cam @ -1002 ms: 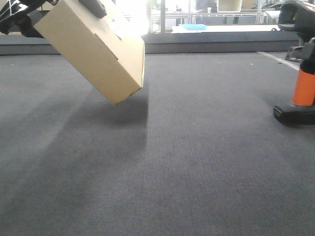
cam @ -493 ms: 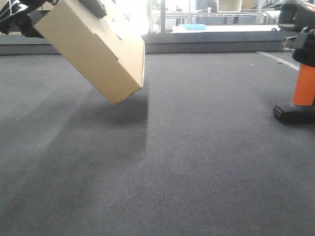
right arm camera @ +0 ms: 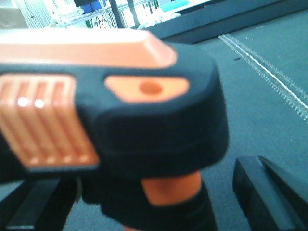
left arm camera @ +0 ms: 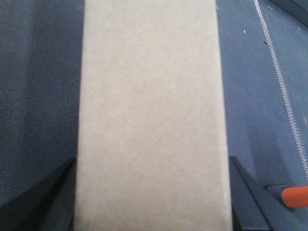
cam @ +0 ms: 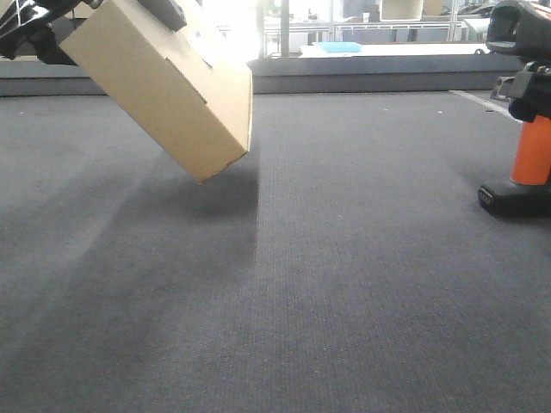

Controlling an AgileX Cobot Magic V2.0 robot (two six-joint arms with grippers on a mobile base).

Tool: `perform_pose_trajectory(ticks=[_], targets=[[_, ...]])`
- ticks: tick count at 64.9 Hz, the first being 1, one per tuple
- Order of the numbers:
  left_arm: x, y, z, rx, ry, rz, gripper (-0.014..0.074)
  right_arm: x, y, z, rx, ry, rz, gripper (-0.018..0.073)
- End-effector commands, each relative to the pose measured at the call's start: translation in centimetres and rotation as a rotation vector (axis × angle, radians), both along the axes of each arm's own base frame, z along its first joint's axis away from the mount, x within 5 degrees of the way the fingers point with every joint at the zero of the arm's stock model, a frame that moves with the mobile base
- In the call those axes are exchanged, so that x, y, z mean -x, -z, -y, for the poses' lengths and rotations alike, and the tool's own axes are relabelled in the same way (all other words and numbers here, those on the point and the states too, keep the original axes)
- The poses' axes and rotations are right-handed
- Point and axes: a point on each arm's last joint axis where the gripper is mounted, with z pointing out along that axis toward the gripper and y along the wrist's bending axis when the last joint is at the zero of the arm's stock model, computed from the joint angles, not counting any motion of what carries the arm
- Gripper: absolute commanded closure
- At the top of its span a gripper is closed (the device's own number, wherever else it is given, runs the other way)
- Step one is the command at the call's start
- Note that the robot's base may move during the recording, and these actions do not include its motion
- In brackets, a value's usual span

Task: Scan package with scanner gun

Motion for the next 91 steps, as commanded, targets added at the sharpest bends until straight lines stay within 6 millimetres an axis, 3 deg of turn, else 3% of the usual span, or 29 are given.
perform_pose_trajectory(ticks=[1,34,41,54,61,76,91], targets=[[0.0,-0.3,0.2,0.015,-0.008,0.022,0.0593,-0.2,-0.6,0.1,0.006,0.007,0.054,-0.0001],[0.0,-0.3,0.2,0.015,-0.009,0.024,0.0593,-0.3,-0.6,0.1,0.006,0.006,0.056,0.0006],[0.0,-0.3,0.2,0.015,-0.009,0.024,0.0593,-0.3,-0.5,0.1,0.004,0.006,0.041,0.0087],[0.0,-0.3,0.2,0.015,-0.009,0.024,0.0593,-0.3,-0.4,0.1,0.003,0.005,0.035,0.0352],[0.0,-0.3,0.2,0.015,-0.009,0.024,0.0593,-0.3,-0.4,0.1,0.003,0.005,0.035,0.0424],[0.0,-0.3,0.2,0.015,-0.009,0.024,0.0593,-0.3,-0.9,-0.1,0.019,-0.009,0.089,0.0442],[0.0,-0.3,0.2,0.015,-0.009,0.024,0.0593,-0.9,-2.2,-0.6,0.159,-0.065,0.148,0.0442]])
